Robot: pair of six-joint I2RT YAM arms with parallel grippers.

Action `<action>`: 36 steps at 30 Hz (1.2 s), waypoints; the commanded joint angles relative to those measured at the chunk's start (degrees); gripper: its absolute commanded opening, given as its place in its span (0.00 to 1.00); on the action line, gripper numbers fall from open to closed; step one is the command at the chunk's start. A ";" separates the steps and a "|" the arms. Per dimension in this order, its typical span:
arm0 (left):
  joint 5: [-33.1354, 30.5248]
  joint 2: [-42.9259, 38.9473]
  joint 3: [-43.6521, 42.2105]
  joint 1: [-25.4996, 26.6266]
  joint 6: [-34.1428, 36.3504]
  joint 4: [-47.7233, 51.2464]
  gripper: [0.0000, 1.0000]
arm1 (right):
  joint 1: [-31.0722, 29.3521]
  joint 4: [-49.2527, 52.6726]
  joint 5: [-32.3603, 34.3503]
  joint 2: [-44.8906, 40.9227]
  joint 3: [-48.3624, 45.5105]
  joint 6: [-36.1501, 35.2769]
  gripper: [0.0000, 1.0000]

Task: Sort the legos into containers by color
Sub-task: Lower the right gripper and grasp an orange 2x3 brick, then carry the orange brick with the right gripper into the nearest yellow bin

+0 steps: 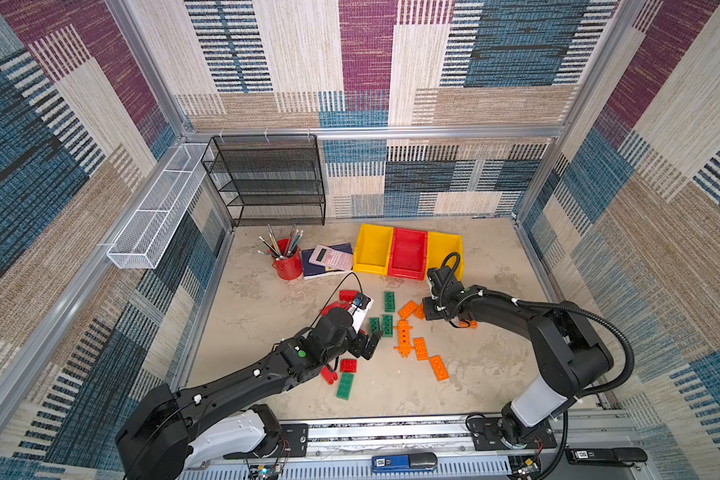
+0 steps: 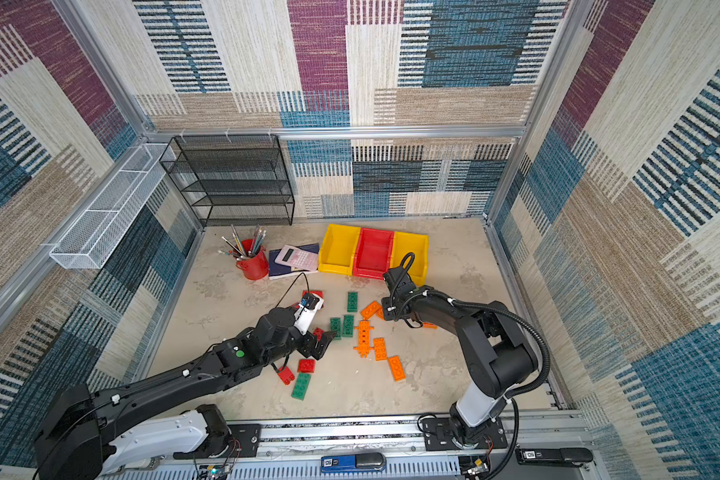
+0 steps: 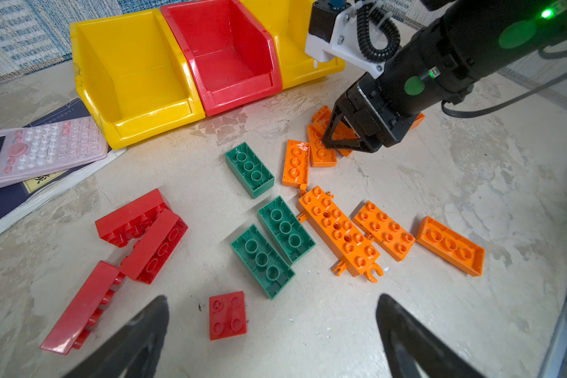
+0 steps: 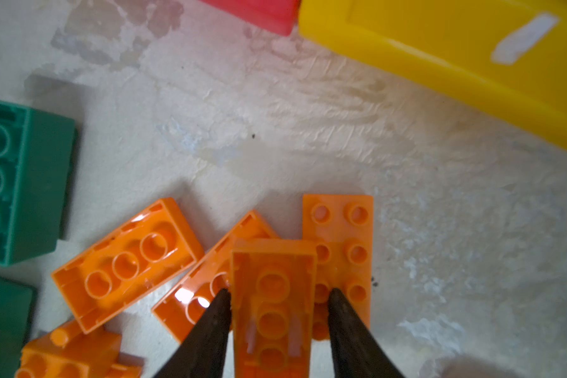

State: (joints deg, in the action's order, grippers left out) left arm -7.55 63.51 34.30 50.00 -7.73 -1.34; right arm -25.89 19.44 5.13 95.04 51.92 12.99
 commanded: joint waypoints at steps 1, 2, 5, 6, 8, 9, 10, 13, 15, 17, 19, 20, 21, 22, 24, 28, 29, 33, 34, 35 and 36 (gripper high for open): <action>-0.54 -0.66 0.59 0.01 0.76 0.53 0.99 | 0.01 -0.95 0.63 0.63 0.70 0.01 0.39; -0.55 -0.82 0.68 0.01 0.77 0.68 0.99 | 0.02 -0.65 0.73 0.37 0.94 0.17 0.37; -0.55 -0.83 1.03 -0.01 1.15 0.74 0.99 | 0.05 0.20 1.50 -1.15 1.46 0.38 0.34; -0.58 -0.75 1.29 -0.01 1.30 0.81 0.99 | -0.04 0.61 1.71 -1.73 1.80 0.32 0.34; -0.54 -0.34 1.66 0.00 1.48 0.71 0.99 | -0.02 1.31 1.88 -2.64 2.49 0.36 0.33; -0.49 -0.07 1.97 0.01 1.62 0.73 0.99 | 0.01 1.71 2.04 -3.16 3.00 0.37 0.34; -0.39 0.26 2.29 0.01 1.66 0.75 0.99 | 0.06 1.82 2.00 -3.56 3.31 0.37 0.34; -0.05 0.88 2.69 0.00 1.73 0.80 0.99 | 0.05 2.18 2.41 -4.59 4.24 0.45 0.33; 0.17 1.09 2.91 0.01 1.79 0.75 0.99 | 0.26 2.22 3.53 -5.10 5.07 0.37 0.33; 0.34 1.07 3.16 0.01 1.92 0.81 0.99 | 0.98 1.85 4.60 -5.37 6.15 0.06 0.33; 0.62 1.12 3.46 0.00 2.18 0.77 0.99 | 2.60 1.41 4.46 -5.24 7.82 -0.26 0.33; 0.87 1.20 3.72 0.01 2.31 0.80 0.99 | 3.64 1.11 4.28 -4.99 8.78 -0.36 0.33; 1.03 1.31 3.97 -0.03 2.36 0.81 0.99 | 4.42 0.71 4.19 -4.76 9.44 -0.39 0.33; 1.25 1.41 4.28 0.01 2.41 0.73 0.99 | 5.45 0.19 4.01 -4.54 10.36 -0.43 0.33; 2.19 2.03 4.95 0.01 2.45 0.39 0.99 | 7.47 -0.90 3.52 -3.20 12.43 -0.47 0.33; 3.66 3.79 6.93 -0.01 2.53 0.37 0.99 | 10.54 -1.87 2.04 1.35 16.56 -0.78 0.34; 3.79 4.23 7.24 -0.01 2.61 0.14 0.99 | 11.01 -1.68 2.16 2.89 17.98 -0.87 0.34; 4.34 5.52 8.23 0.01 2.87 0.05 0.99 | 12.82 -2.28 2.66 7.41 21.31 -1.68 0.34; 4.54 5.64 8.37 -0.05 2.90 -0.06 0.99 | 13.21 -2.51 2.43 8.44 22.07 -1.96 0.35; 4.69 5.74 8.24 0.01 3.02 -0.39 0.99 | 13.56 -2.49 2.15 9.70 23.14 -2.16 0.34; 4.78 5.91 8.23 -0.03 3.01 -0.63 0.99 | 13.82 -2.45 2.01 10.73 24.10 -2.33 0.34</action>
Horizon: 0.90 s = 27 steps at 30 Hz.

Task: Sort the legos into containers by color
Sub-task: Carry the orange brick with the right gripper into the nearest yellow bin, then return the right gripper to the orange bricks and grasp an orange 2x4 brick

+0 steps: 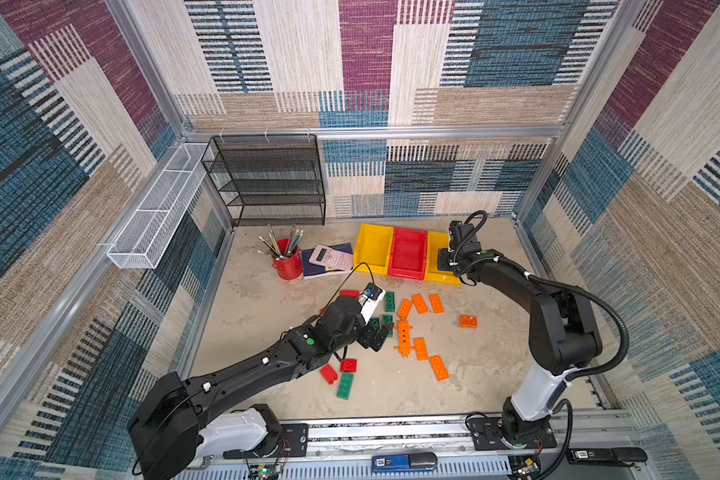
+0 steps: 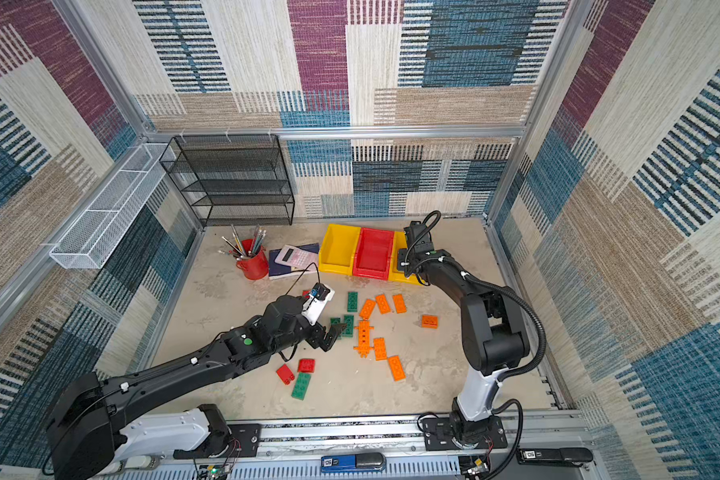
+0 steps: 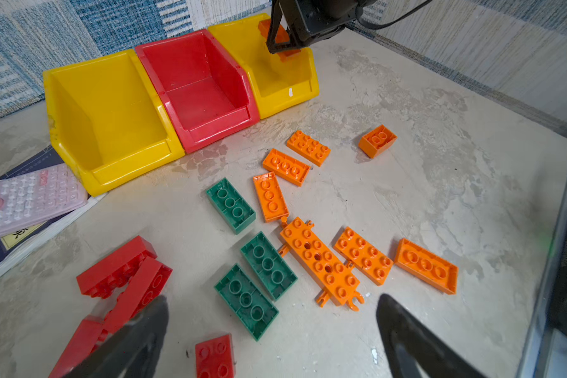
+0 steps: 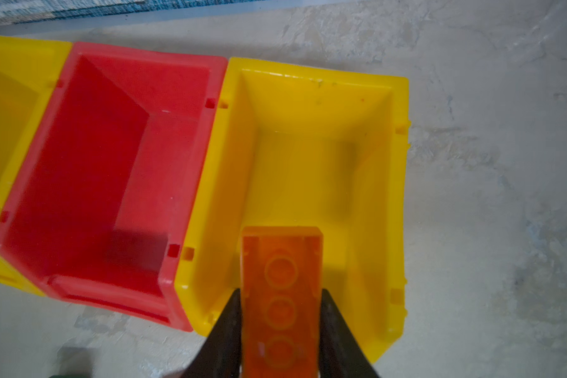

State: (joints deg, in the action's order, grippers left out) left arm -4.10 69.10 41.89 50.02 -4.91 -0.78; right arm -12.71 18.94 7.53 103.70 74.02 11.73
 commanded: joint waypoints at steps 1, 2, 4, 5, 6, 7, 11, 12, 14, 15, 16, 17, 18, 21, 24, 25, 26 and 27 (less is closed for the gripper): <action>1.41 0.57 0.66 -0.01 0.25 -1.25 0.99 | 0.84 -1.64 -0.58 3.47 3.45 -1.27 0.35; 1.51 0.81 0.82 -0.02 0.26 -1.25 0.99 | 0.98 -1.32 -0.76 4.51 4.58 -1.35 0.36; 1.55 1.34 1.43 -0.01 0.31 -0.81 0.99 | 1.11 -0.51 -0.96 6.07 6.48 -1.55 0.44; 1.36 1.49 1.66 -0.02 0.26 -0.60 0.99 | 1.11 -0.38 -1.19 6.23 6.94 -1.65 0.52; 1.13 1.48 1.70 -0.01 0.07 -0.71 0.99 | 1.11 -0.68 -1.53 5.75 6.67 -1.71 0.59; 0.85 1.45 1.68 -0.02 -0.01 -0.84 0.99 | 1.09 -1.19 -1.88 4.92 6.09 -1.69 0.64; 1.33 0.94 0.75 -0.01 -0.22 -2.24 0.99 | 0.94 -0.29 -2.63 -0.08 3.19 -0.63 0.69; 1.79 0.72 0.48 -0.06 -0.19 -2.52 0.99 | 0.64 0.52 -2.76 -1.74 2.03 -0.25 0.68; 2.84 0.33 -0.10 -0.05 -0.36 -2.74 0.99 | -0.72 1.38 -2.32 -5.62 -1.34 0.73 0.66; 3.29 0.10 -0.46 -0.01 -0.49 -2.85 0.99 | -1.65 1.66 -2.04 -7.55 -3.26 1.57 0.65; 3.63 -0.34 -0.87 0.04 -0.62 -2.83 0.99 | -2.78 1.72 -1.75 -9.50 -5.42 2.43 0.65; 3.96 -1.08 -1.46 0.08 -0.81 -2.83 0.99 | -4.26 1.78 -1.43 -11.57 -7.81 3.42 0.65; 4.20 -1.98 -2.07 0.08 -1.06 -2.99 0.99 | -5.65 2.04 -1.01 -13.09 -9.92 4.54 0.65; 5.30 -5.64 -4.47 0.21 -2.39 -3.64 0.99 | -8.83 2.10 -1.12 -16.46 -15.59 7.50 0.63; 5.57 -9.91 -7.52 0.34 -4.32 -4.65 0.99 | -10.11 0.74 -2.58 -18.21 -20.73 9.68 0.61; 5.63 -11.38 -8.55 0.38 -4.85 -4.92 0.99 | -10.44 0.13 -2.50 -18.47 -22.06 10.20 0.60; 5.64 -12.84 -9.48 0.43 -5.30 -4.69 0.99 | -10.58 -0.59 -2.55 -18.60 -23.40 10.46 0.60; 5.48 -13.98 -10.11 0.48 -5.61 -4.07 0.99 | -10.58 -0.93 -2.64 -18.33 -24.16 10.65 0.59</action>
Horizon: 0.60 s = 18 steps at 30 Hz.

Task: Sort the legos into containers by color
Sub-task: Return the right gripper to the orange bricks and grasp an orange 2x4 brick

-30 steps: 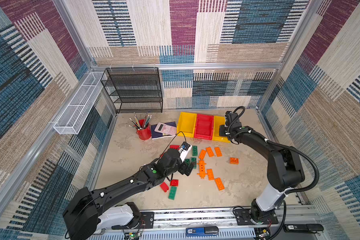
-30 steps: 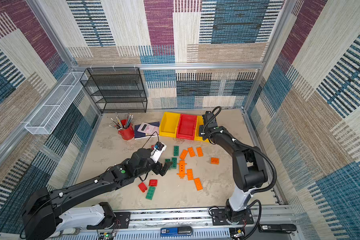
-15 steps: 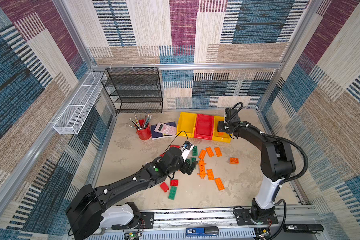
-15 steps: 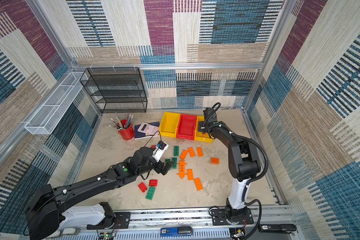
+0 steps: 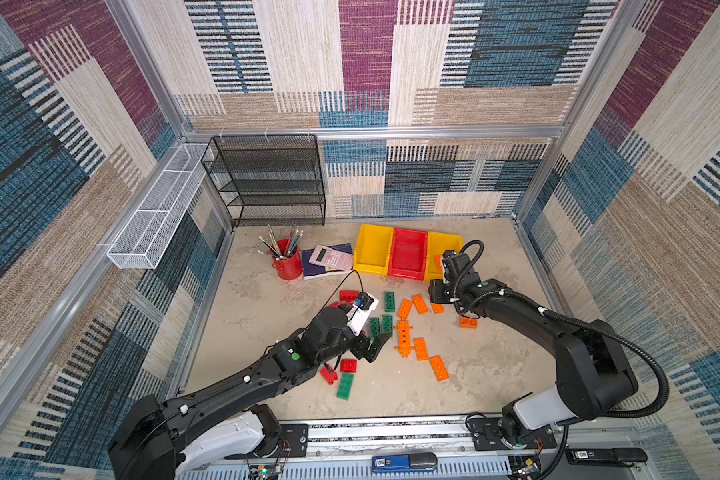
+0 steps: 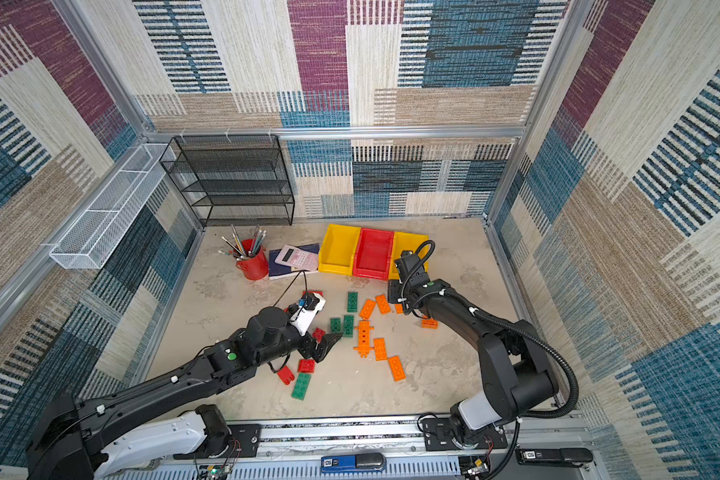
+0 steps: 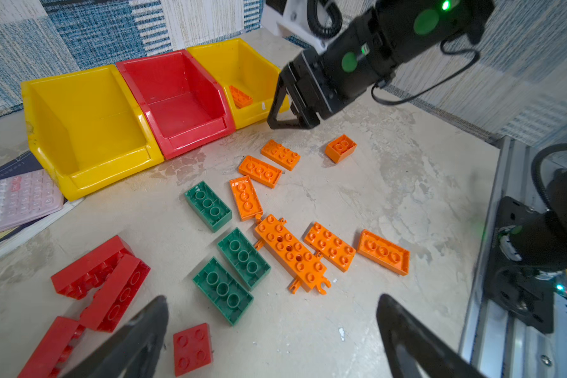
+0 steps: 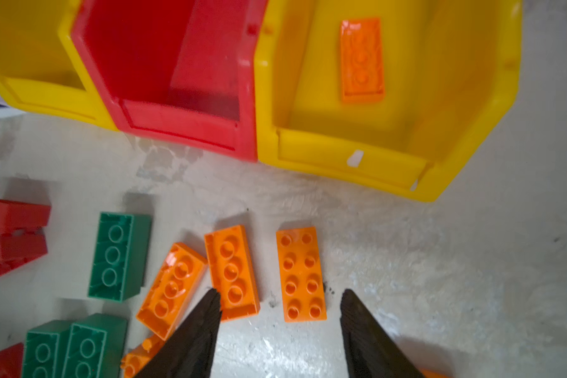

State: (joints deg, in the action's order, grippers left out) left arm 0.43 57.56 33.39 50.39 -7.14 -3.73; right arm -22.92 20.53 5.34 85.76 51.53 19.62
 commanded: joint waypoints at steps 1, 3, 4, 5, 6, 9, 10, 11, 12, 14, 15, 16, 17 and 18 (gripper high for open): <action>0.71 -3.44 -2.02 0.11 -3.65 -0.32 0.99 | -0.37 -2.98 -0.44 -0.05 -2.38 2.77 0.58; 0.28 -5.28 -2.82 0.10 -4.40 1.43 0.99 | -0.39 -3.69 -0.42 0.88 -3.03 2.57 0.56; -0.02 -6.07 -3.12 0.12 -4.85 2.20 0.99 | -0.37 -3.91 -0.44 1.60 -3.24 2.32 0.55; -0.19 -6.83 -3.34 0.12 -5.20 2.72 0.99 | -0.38 -4.24 -0.60 2.23 -3.30 2.14 0.54; -0.30 -7.32 -3.63 0.14 -5.58 3.07 0.99 | -0.36 -4.35 -0.59 2.84 -3.35 1.93 0.54; -0.56 -8.11 -4.28 0.10 -6.38 3.14 0.99 | -0.37 -4.35 0.44 4.06 -3.26 1.35 0.53; -0.70 -7.93 -4.41 0.21 -6.46 2.79 0.99 | -0.36 -4.44 0.74 4.32 -3.28 1.10 0.53; -0.82 -7.59 -4.57 0.15 -6.33 2.31 0.99 | -0.38 -4.56 1.04 4.56 -3.38 0.83 0.53; -1.02 -6.94 -4.71 0.10 -6.23 1.51 0.99 | -0.37 -4.86 1.28 4.87 -3.48 0.57 0.53; -1.53 -5.05 -5.35 0.14 -6.31 -0.98 0.99 | -0.37 -5.15 1.74 5.92 -3.43 0.00 0.53; -1.72 -3.95 -5.53 0.15 -6.46 -2.34 0.99 | -0.36 -5.40 1.91 6.59 -3.18 -0.28 0.53; -1.69 -2.89 -5.61 0.10 -6.57 -3.52 0.99 | -0.37 -5.48 1.95 7.45 -2.88 -0.57 0.53; -1.60 -1.67 -5.51 0.15 -6.66 -4.84 0.99 | -0.37 -5.78 2.01 8.26 -2.48 -0.78 0.52; -1.38 -0.57 -5.36 0.15 -6.58 -5.68 0.99 | -0.36 -5.94 1.86 8.99 -2.10 -1.01 0.52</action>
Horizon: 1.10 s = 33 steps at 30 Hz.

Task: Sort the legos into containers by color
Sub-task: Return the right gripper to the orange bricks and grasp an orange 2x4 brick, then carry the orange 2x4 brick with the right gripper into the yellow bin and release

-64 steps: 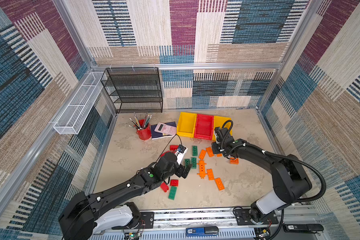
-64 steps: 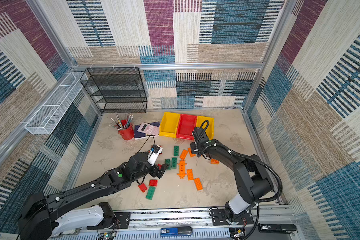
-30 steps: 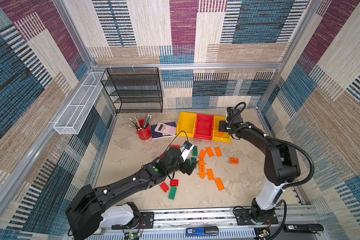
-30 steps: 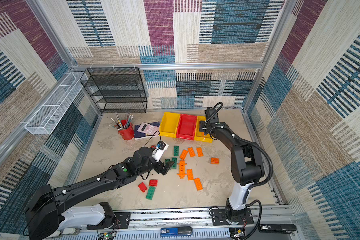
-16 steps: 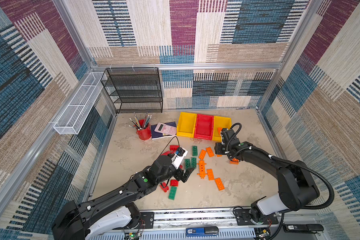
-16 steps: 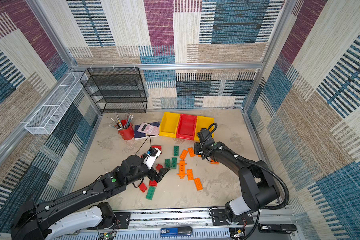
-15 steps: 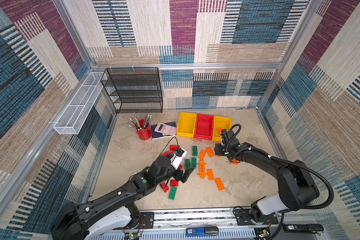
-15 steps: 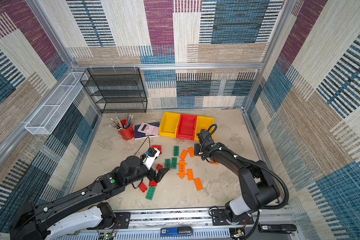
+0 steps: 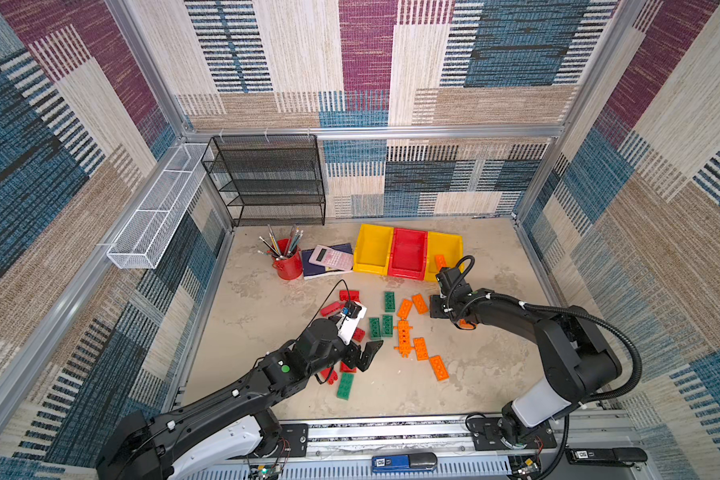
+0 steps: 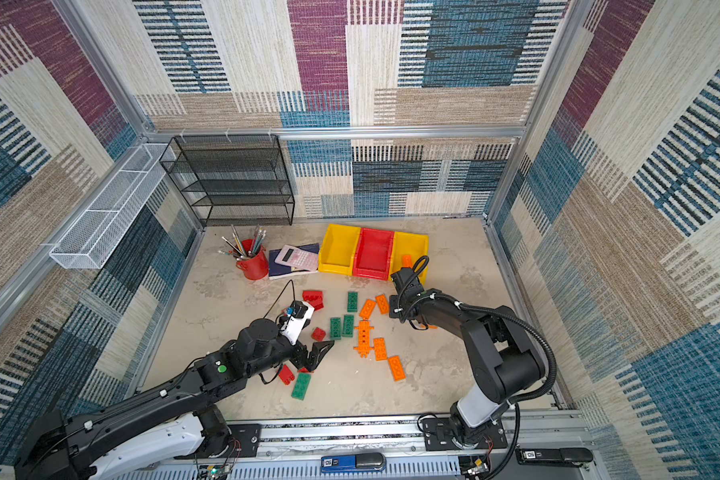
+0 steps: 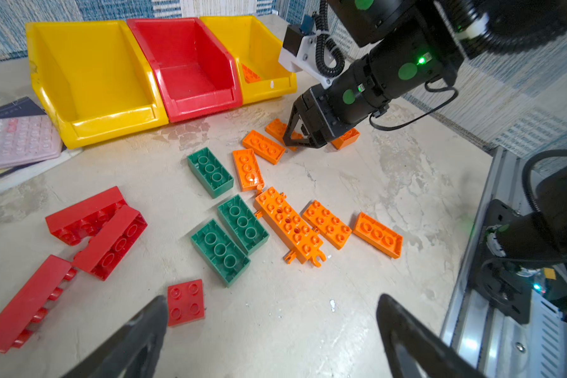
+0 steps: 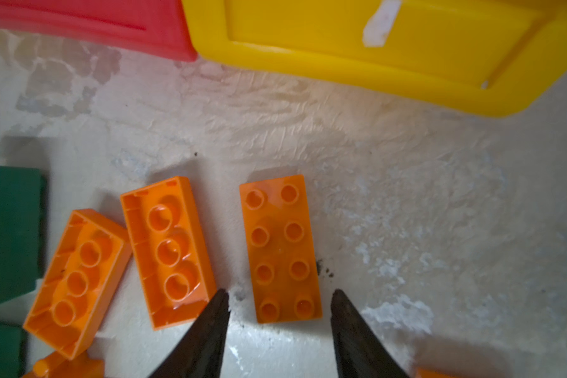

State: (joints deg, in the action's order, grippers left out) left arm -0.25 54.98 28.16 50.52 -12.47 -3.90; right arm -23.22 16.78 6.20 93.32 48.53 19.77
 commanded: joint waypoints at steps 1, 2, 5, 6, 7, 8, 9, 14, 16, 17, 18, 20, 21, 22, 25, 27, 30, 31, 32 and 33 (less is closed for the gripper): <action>-0.44 2.98 0.32 0.00 -1.24 -6.12 0.99 | -0.07 -2.30 1.00 2.11 1.34 -1.21 0.50; -0.09 4.09 1.02 -0.06 -1.03 -6.04 0.99 | -0.07 -2.20 1.07 2.91 1.89 -1.06 0.48; 1.03 6.04 3.52 -0.04 -0.67 -3.98 0.99 | -0.07 -1.94 1.00 4.06 2.80 -0.91 0.37; 1.44 6.33 3.99 -0.10 -0.46 -3.41 0.99 | -0.02 -1.92 0.98 4.15 2.89 -0.66 0.34; 1.93 6.41 4.47 -0.02 -0.30 -2.84 0.99 | 0.00 -1.69 0.97 4.07 3.05 -0.45 0.31; 2.22 6.30 4.81 -0.05 -0.26 -2.38 0.99 | -0.07 -1.50 0.83 3.95 3.13 -0.23 0.28; 2.33 6.09 5.06 -0.05 -0.30 -1.64 0.99 | -0.07 -1.29 0.83 3.60 3.09 0.09 0.27; 1.12 4.21 5.42 -0.06 -1.14 0.02 0.99 | -0.07 0.79 0.79 0.31 5.03 0.81 0.27; 0.49 3.92 5.71 -0.07 -1.59 -0.35 0.99 | -0.07 1.48 1.37 -1.62 6.78 0.69 0.27; 0.46 4.01 6.09 -0.04 -1.51 -0.29 0.99 | -0.05 1.89 2.11 -2.50 8.03 0.44 0.28; 0.34 4.12 6.54 -0.09 -1.42 -0.05 0.99 | -0.03 2.27 2.81 -3.08 9.41 0.06 0.28; -0.63 4.51 7.29 -0.07 -1.08 0.65 0.99 | 0.34 2.96 4.06 -3.11 12.49 -1.06 0.29; -1.30 4.65 7.43 -0.07 -0.98 0.87 0.99 | 0.69 3.07 4.36 -2.59 14.06 -1.71 0.29; -1.92 4.63 7.52 -0.07 -0.90 0.99 0.99 | 1.34 2.97 4.37 -1.83 15.75 -2.56 0.29; -2.80 4.52 7.57 -0.09 -0.48 0.66 0.99 | 4.55 2.07 2.99 1.70 19.94 -4.93 0.29; -3.17 4.52 7.79 -0.07 -0.36 0.22 0.99 | 6.69 1.49 1.73 3.96 21.96 -5.92 0.29; -4.30 4.70 8.23 -0.07 -0.86 -0.60 0.99 | 9.16 -0.53 -0.29 6.99 23.81 -7.50 0.30; -4.57 4.83 8.46 -0.07 -1.19 -0.67 0.99 | 9.80 -0.97 -1.08 8.13 24.59 -7.79 0.30; -4.77 4.95 8.57 -0.08 -1.37 -0.83 0.99 | 10.20 -1.23 -1.88 9.35 25.45 -8.12 0.30; -4.92 5.19 8.73 -0.07 -1.61 -0.95 0.99 | 10.55 -1.47 -2.29 10.79 26.45 -8.43 0.30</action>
State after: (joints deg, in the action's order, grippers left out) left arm -3.40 59.72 36.01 50.39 -13.45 -3.70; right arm -13.37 18.35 6.90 101.84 73.08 13.39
